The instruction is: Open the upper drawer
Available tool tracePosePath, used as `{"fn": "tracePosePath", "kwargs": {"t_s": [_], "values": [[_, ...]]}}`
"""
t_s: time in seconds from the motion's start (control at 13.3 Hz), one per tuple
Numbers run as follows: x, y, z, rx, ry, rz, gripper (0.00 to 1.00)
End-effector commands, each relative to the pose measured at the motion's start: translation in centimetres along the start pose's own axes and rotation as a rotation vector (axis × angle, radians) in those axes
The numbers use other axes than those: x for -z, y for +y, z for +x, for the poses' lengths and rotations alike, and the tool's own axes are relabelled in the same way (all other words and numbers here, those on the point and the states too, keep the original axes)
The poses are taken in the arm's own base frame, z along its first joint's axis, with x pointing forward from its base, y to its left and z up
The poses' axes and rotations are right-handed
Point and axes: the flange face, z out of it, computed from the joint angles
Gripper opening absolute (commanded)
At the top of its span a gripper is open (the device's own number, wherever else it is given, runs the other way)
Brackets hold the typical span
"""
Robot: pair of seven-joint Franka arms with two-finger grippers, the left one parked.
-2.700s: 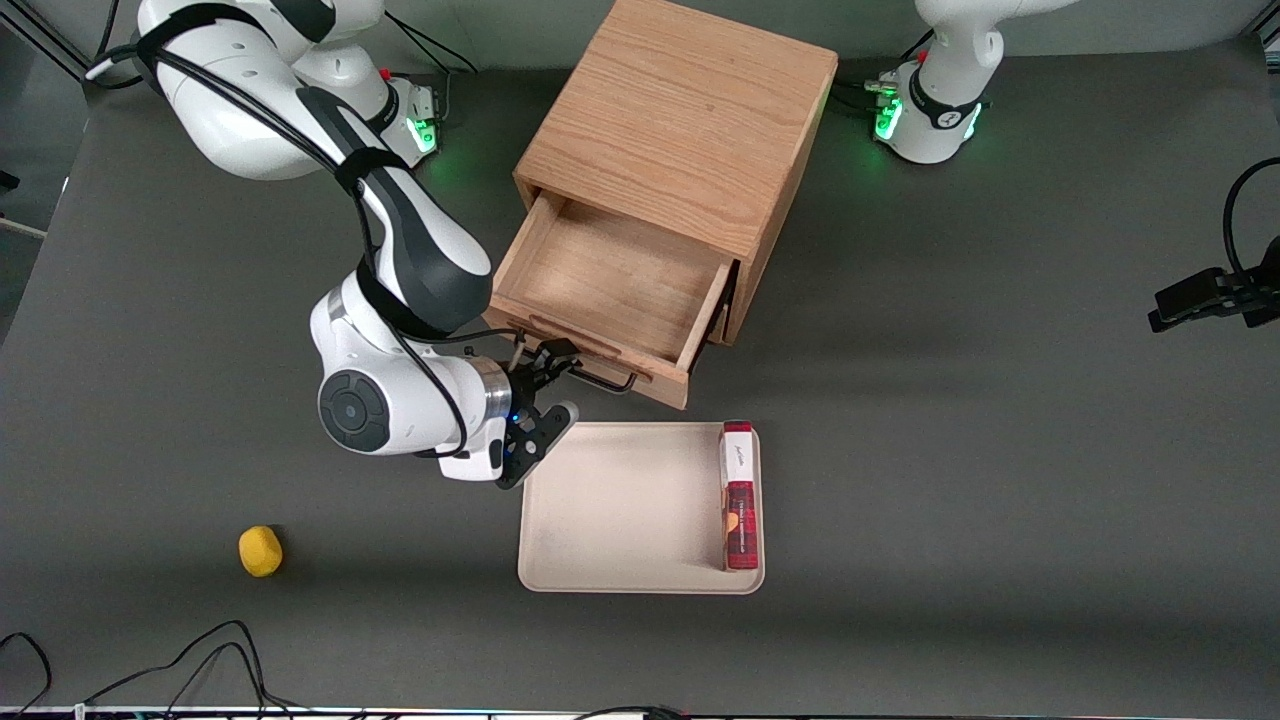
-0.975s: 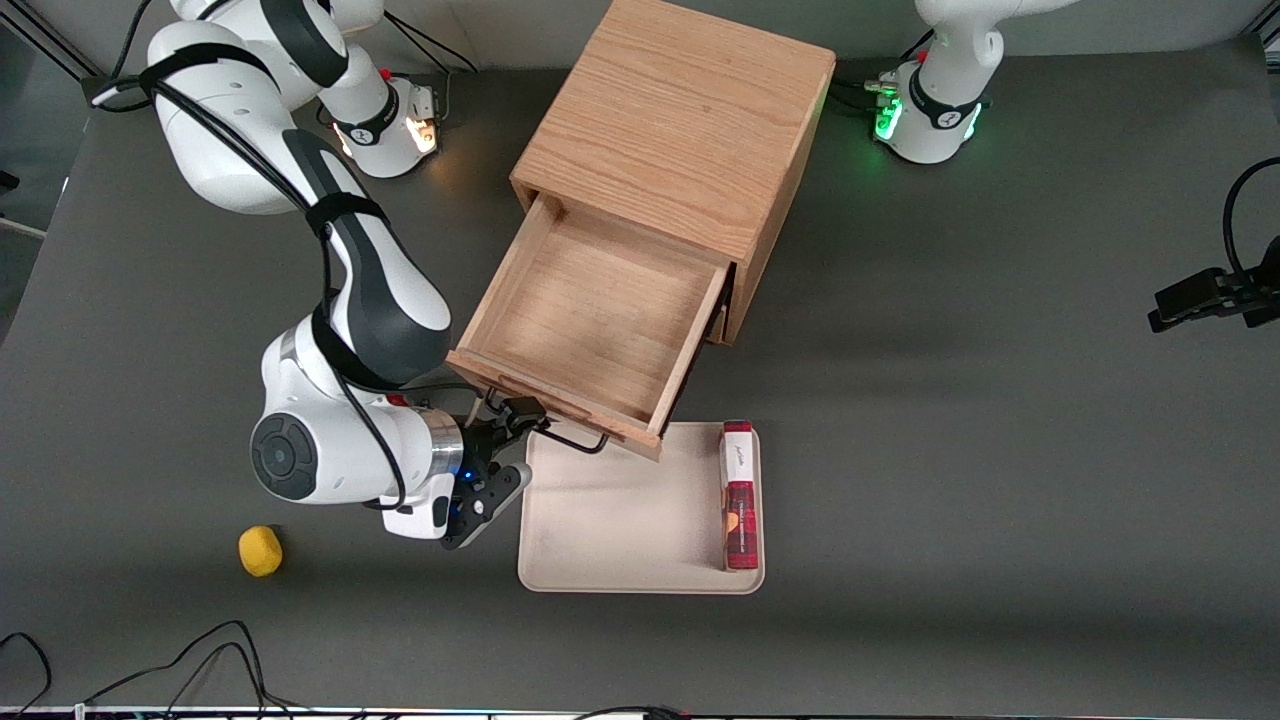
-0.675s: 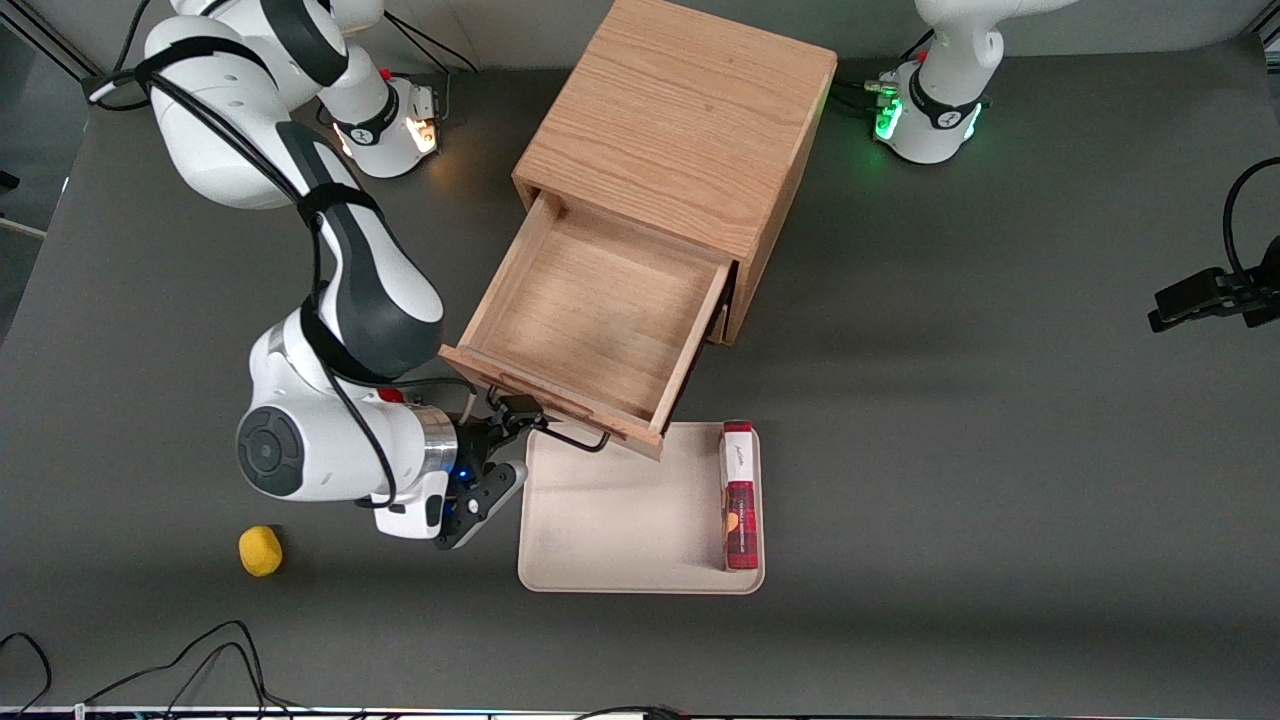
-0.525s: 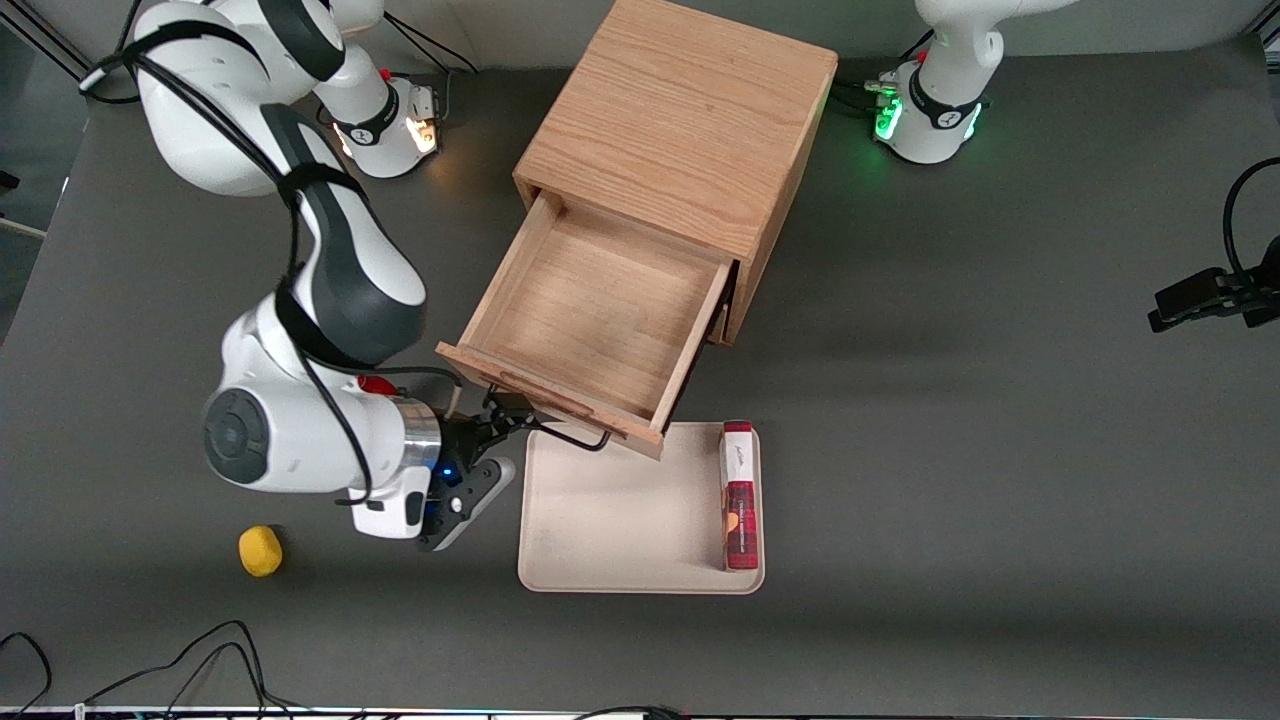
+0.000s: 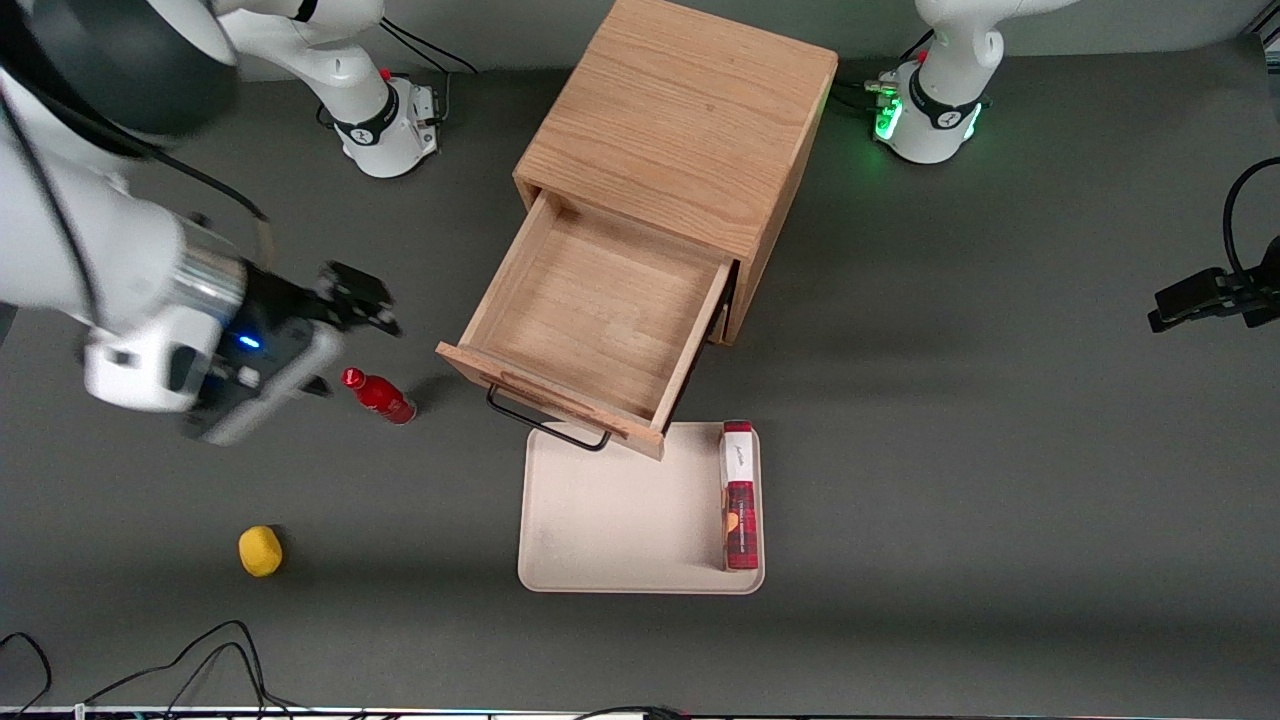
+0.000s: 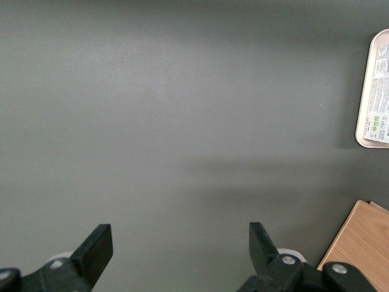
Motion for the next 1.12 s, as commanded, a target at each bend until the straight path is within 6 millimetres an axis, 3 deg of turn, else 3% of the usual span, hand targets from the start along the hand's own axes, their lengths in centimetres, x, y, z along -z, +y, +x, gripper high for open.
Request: {"fn": "tracePosePath", "kwargs": {"t_s": [0.0,0.15,0.3,0.6,0.67,0.75,1.05], "values": [[2.2,0.2,-4.9,-0.195,-0.071,-0.050,1.00],[1.7,1.9,-9.1,-0.355,-0.229,-0.100,1.00],[0.4,1.9,-13.2,-0.525,-0.282,-0.139,1.00],[-2.5,2.7,-20.9,-0.603,-0.149,-0.147,1.00],[-2.8,2.6,-21.8,-0.600,-0.125,-0.150,1.00],[-2.4,3.8,-22.2,-0.611,-0.119,-0.165,1.00],[-0.4,6.1,-20.0,-0.633,-0.096,-0.235,1.00]]}}
